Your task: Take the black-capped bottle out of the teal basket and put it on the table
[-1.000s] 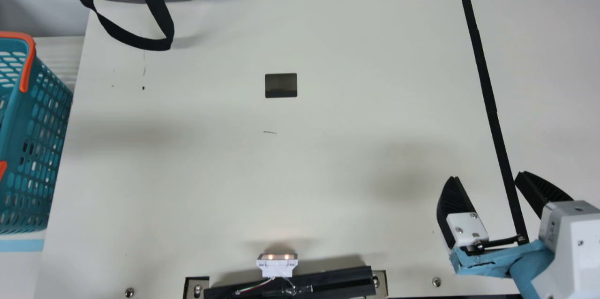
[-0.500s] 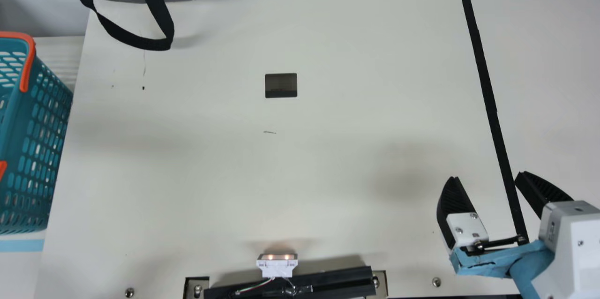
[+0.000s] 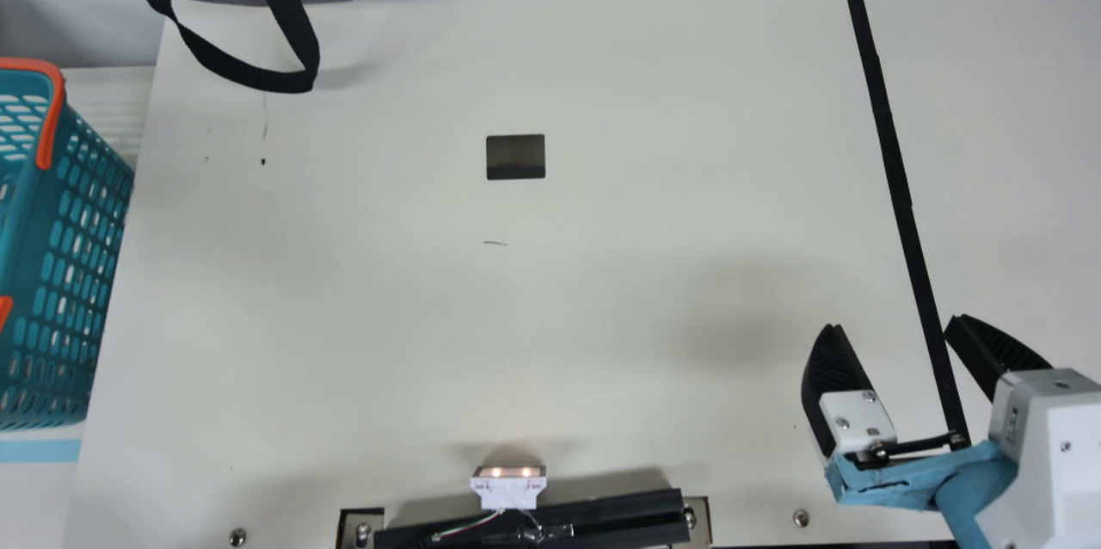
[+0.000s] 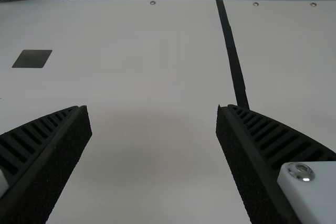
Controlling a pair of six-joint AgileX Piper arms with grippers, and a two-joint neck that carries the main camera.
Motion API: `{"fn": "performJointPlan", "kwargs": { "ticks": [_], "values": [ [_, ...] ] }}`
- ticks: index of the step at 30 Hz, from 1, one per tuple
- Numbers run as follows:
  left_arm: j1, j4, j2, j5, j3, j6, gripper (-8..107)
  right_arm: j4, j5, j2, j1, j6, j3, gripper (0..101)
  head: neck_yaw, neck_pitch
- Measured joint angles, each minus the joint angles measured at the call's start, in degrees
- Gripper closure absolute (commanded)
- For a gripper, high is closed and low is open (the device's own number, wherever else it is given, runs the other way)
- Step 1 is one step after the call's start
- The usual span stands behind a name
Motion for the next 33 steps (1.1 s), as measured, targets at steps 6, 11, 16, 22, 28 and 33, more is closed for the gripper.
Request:
{"fn": "performJointPlan", "kwargs": {
  "ticks": [6,11,16,22,28,33],
  "values": [
    [-0.11,0.00,-3.96,4.04,-1.20,-2.56,99,0.00,0.00,0.00,0.00,0.00,0.00,10,0.00,0.00],
    [-1.62,0.27,-6.53,6.18,-1.30,-4.23,99,0.00,0.00,0.00,0.00,0.00,0.00,10,0.00,0.29],
    [-4.38,1.50,-8.46,6.36,-0.60,-6.11,99,0.00,0.00,0.00,0.00,0.00,0.00,10,0.00,0.00],
    [-10.02,4.24,-10.40,4.79,0.93,-9.64,99,0.00,0.00,0.00,0.00,0.00,0.00,10,0.00,0.00],
    [-17.01,8.09,-11.68,2.13,2.67,-14.66,99,0.00,0.00,0.00,0.00,0.00,0.00,10,0.00,0.00],
    [-24.25,12.27,-12.28,-0.47,3.87,-20.11,99,0.00,0.00,0.00,0.00,0.00,0.00,10,0.00,0.00]
  ]
}}
